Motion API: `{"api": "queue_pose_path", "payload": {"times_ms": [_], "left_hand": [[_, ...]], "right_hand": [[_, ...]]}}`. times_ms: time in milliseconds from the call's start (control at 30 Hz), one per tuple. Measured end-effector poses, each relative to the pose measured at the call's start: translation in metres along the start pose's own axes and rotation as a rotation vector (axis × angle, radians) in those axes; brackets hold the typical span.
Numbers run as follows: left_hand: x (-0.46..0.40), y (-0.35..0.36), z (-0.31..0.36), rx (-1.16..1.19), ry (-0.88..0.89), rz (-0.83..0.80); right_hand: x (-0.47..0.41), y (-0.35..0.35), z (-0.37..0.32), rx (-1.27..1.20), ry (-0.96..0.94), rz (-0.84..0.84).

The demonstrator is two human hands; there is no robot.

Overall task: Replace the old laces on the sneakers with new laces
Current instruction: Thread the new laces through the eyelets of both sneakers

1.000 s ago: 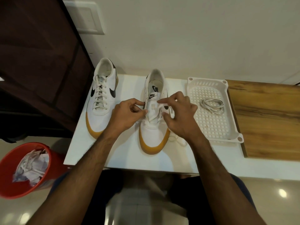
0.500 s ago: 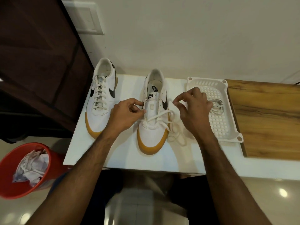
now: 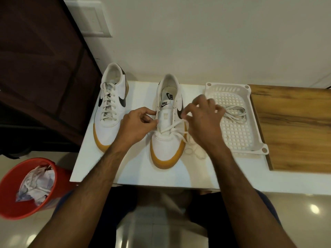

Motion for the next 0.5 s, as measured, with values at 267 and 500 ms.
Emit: {"api": "queue_pose_path", "payload": {"times_ms": [267, 500], "left_hand": [[0.0, 0.003, 0.001, 0.003, 0.012, -0.002], [0.0, 0.002, 0.001, -0.014, 0.005, 0.0]], "right_hand": [[0.01, 0.007, -0.018, -0.125, -0.217, -0.14], [0.01, 0.021, -0.033, 0.037, -0.224, -0.164]]}}
Point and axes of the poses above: each hand's wrist, its own x-axis away from the middle knuckle, its own y-axis out of the palm, z = x × y, the point moved 1 cm from there along -x, towards the middle knuckle, and after that the axes turned 8 degrees about -z, right-handed, at the moved point
